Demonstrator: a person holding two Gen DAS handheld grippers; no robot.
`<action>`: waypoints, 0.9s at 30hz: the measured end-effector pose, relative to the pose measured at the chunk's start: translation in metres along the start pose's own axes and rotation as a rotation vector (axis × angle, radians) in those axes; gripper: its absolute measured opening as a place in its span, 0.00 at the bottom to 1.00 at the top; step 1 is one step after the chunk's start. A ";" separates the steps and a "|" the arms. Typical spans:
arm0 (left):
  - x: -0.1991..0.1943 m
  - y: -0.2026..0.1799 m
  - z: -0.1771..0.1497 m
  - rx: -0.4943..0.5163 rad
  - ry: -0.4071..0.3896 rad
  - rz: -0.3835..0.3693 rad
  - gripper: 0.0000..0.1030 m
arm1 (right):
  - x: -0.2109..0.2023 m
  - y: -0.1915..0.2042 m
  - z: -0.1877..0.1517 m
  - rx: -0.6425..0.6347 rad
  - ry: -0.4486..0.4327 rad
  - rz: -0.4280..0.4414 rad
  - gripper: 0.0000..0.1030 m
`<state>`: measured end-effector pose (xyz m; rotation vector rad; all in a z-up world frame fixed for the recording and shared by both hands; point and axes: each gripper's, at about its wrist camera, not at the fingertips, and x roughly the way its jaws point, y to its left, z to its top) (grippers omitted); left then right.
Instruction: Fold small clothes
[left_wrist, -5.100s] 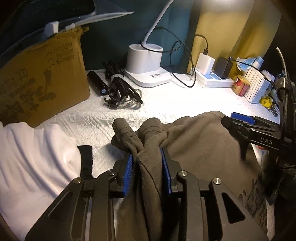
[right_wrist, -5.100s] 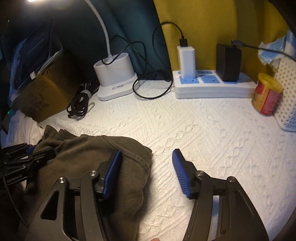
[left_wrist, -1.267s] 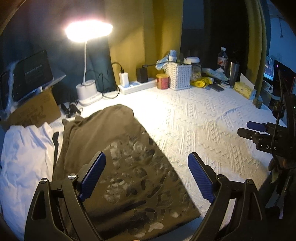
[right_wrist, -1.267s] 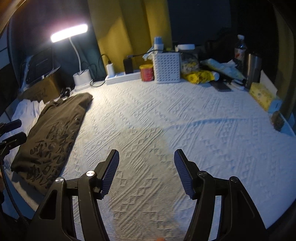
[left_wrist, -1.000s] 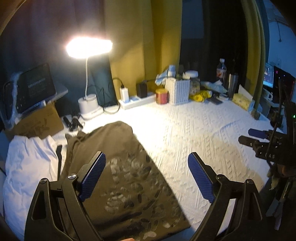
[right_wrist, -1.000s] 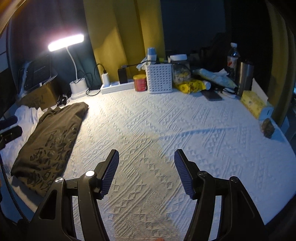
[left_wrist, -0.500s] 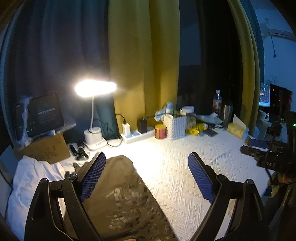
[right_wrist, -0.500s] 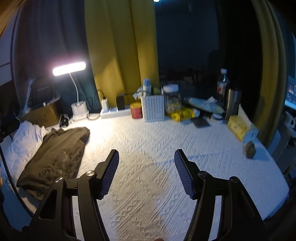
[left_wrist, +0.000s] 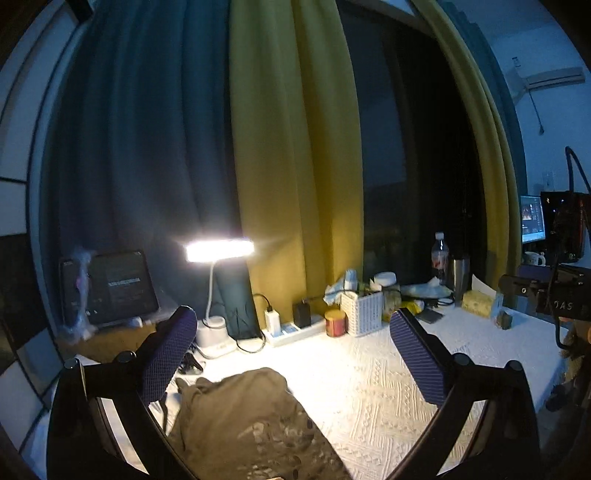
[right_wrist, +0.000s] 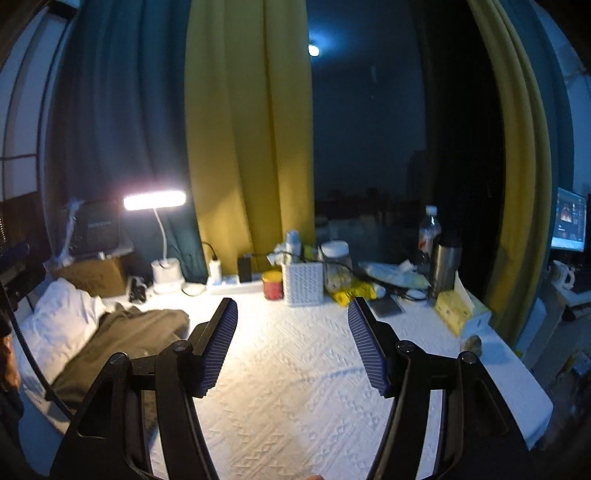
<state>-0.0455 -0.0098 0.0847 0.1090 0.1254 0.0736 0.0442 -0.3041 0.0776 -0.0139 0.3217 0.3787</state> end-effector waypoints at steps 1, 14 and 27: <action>-0.002 0.001 0.001 0.005 -0.005 0.008 1.00 | -0.002 0.000 0.002 0.001 -0.009 0.004 0.64; -0.022 0.022 0.002 -0.039 -0.073 0.050 1.00 | -0.042 0.015 0.025 -0.009 -0.199 -0.044 0.90; -0.009 0.054 -0.017 -0.119 -0.031 0.053 1.00 | -0.023 0.039 0.020 -0.049 -0.177 -0.047 0.90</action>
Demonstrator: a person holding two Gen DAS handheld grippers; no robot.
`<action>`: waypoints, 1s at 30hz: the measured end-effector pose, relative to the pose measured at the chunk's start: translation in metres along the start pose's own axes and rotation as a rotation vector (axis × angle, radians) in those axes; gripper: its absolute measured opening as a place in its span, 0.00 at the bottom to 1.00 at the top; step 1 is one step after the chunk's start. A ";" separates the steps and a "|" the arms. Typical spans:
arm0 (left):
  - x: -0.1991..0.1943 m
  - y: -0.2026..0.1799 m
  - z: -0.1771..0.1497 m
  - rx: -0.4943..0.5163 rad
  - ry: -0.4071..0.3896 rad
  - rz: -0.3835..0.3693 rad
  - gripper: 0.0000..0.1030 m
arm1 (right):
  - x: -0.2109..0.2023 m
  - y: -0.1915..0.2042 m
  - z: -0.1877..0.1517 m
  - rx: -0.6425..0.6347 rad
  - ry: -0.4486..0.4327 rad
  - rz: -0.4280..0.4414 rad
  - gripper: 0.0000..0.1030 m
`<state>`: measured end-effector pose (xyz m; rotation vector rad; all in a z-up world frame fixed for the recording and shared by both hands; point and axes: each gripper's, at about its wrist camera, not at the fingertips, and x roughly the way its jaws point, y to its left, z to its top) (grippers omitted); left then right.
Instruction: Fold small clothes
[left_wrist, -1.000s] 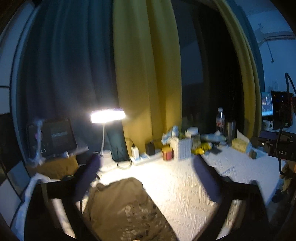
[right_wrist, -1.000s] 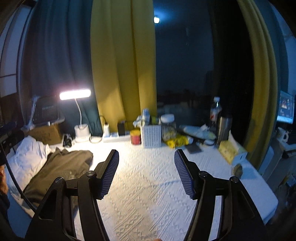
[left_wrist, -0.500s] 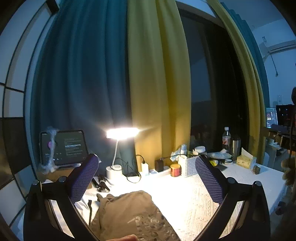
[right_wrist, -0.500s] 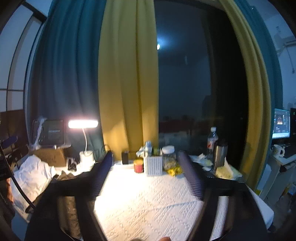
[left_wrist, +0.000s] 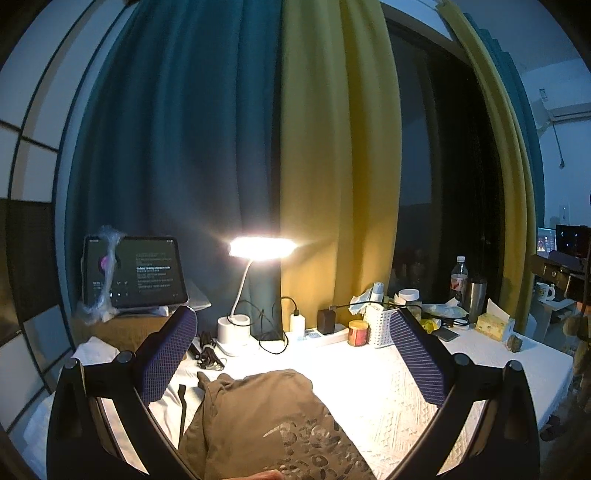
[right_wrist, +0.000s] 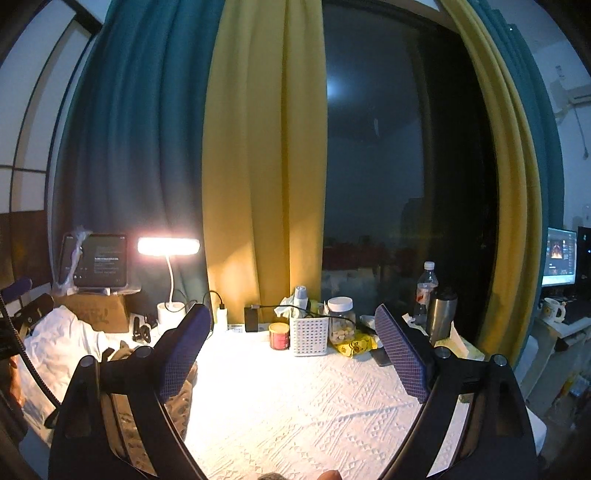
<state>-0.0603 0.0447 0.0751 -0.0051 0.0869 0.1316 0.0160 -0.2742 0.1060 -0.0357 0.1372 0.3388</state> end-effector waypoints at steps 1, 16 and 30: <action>0.001 0.002 -0.001 -0.001 0.002 0.002 1.00 | 0.003 0.002 -0.002 0.000 0.007 -0.001 0.90; 0.009 0.008 -0.004 -0.013 0.018 -0.024 1.00 | 0.025 0.010 -0.013 0.005 0.064 0.015 0.90; 0.011 0.006 -0.004 -0.005 0.024 -0.037 1.00 | 0.027 0.007 -0.015 0.013 0.074 0.011 0.90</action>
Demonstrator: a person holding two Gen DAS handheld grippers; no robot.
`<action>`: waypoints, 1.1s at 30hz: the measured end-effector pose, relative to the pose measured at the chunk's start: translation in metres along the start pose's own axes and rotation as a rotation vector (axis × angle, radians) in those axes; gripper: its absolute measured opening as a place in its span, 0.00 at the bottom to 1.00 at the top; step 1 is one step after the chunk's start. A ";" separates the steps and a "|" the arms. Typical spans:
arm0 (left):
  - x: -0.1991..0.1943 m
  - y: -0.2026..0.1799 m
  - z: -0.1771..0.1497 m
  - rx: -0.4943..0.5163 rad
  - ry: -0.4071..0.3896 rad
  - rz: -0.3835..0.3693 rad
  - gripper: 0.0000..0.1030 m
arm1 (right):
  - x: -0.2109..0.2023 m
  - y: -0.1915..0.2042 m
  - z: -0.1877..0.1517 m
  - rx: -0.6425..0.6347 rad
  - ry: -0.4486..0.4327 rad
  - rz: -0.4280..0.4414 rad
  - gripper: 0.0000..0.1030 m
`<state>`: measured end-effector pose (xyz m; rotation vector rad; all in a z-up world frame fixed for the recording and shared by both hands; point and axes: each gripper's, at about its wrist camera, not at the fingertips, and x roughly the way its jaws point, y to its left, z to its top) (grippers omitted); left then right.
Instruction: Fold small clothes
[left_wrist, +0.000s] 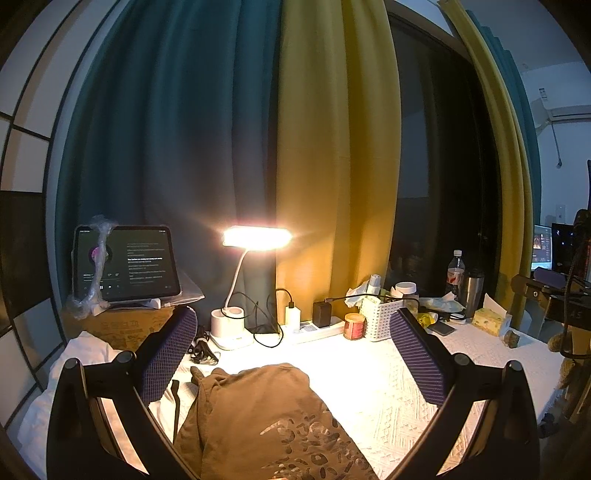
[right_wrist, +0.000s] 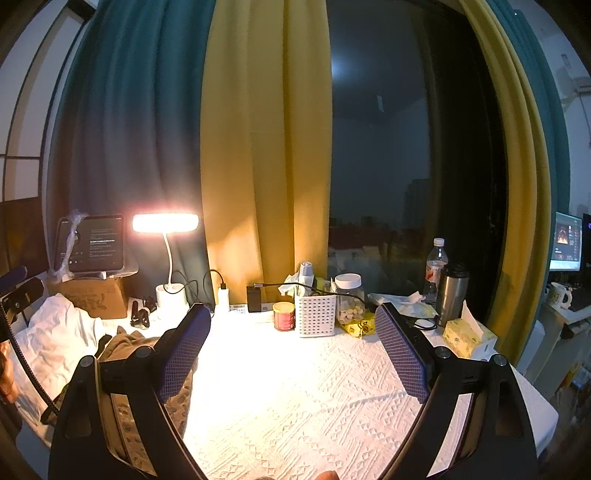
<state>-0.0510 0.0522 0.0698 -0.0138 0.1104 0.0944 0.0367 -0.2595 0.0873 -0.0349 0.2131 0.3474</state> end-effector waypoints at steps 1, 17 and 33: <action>0.000 0.000 0.000 0.000 0.001 -0.001 1.00 | 0.000 -0.001 0.000 0.001 0.000 -0.002 0.90; 0.000 0.000 0.001 0.003 0.004 -0.010 1.00 | -0.001 -0.002 -0.002 0.005 0.001 -0.007 0.90; -0.001 -0.002 0.001 0.003 0.003 -0.010 1.00 | -0.001 -0.003 -0.003 0.006 0.004 -0.012 0.90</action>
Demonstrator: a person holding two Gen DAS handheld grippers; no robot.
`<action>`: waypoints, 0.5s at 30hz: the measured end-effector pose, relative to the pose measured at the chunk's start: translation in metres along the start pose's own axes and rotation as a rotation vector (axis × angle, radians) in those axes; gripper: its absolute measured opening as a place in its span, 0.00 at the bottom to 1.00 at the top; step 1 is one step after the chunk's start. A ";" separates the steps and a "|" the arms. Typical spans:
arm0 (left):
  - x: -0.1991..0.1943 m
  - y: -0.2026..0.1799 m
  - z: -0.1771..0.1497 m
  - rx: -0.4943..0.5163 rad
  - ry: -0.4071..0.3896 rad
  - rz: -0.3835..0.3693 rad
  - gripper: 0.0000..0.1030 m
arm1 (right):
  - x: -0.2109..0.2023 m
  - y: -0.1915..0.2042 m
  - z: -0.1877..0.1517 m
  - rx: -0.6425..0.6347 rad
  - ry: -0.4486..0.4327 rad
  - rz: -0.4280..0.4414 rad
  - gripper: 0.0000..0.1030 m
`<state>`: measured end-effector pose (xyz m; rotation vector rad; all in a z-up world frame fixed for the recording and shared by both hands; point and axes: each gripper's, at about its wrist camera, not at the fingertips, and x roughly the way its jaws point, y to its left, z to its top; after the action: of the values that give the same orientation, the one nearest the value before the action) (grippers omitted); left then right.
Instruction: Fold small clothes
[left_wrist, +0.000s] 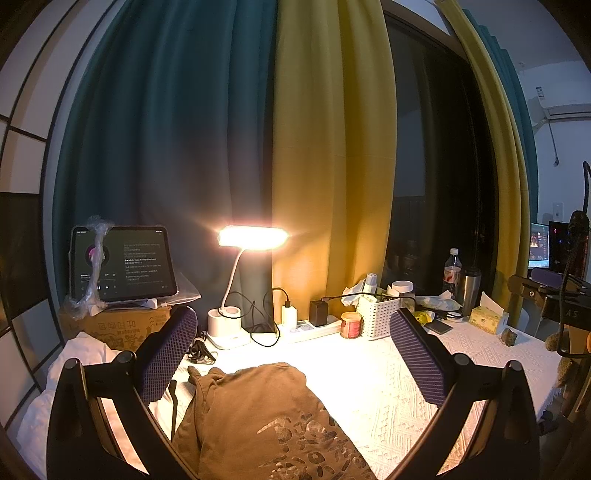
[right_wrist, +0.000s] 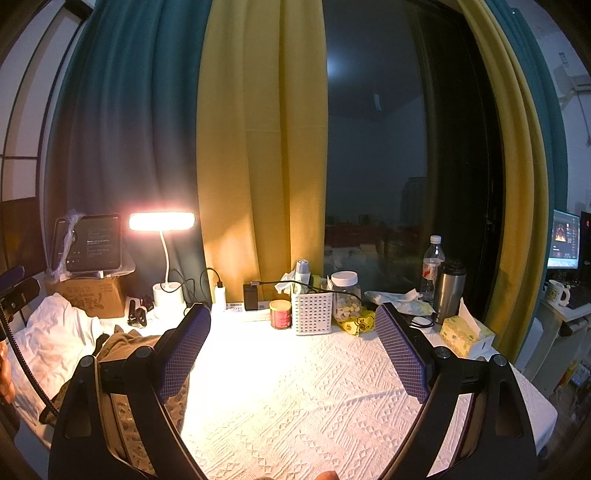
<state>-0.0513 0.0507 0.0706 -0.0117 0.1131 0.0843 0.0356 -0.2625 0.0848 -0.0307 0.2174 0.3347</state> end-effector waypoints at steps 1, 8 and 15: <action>0.000 0.000 0.000 0.000 0.001 -0.001 1.00 | 0.000 0.000 0.000 0.000 0.000 0.000 0.90; 0.000 -0.001 0.000 0.001 0.003 -0.005 1.00 | 0.000 -0.001 -0.001 0.001 0.002 -0.001 0.90; 0.000 -0.003 0.000 0.005 0.005 -0.015 1.00 | -0.001 -0.002 -0.004 0.005 0.006 -0.002 0.90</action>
<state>-0.0515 0.0480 0.0705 -0.0083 0.1185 0.0686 0.0343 -0.2656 0.0813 -0.0267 0.2241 0.3322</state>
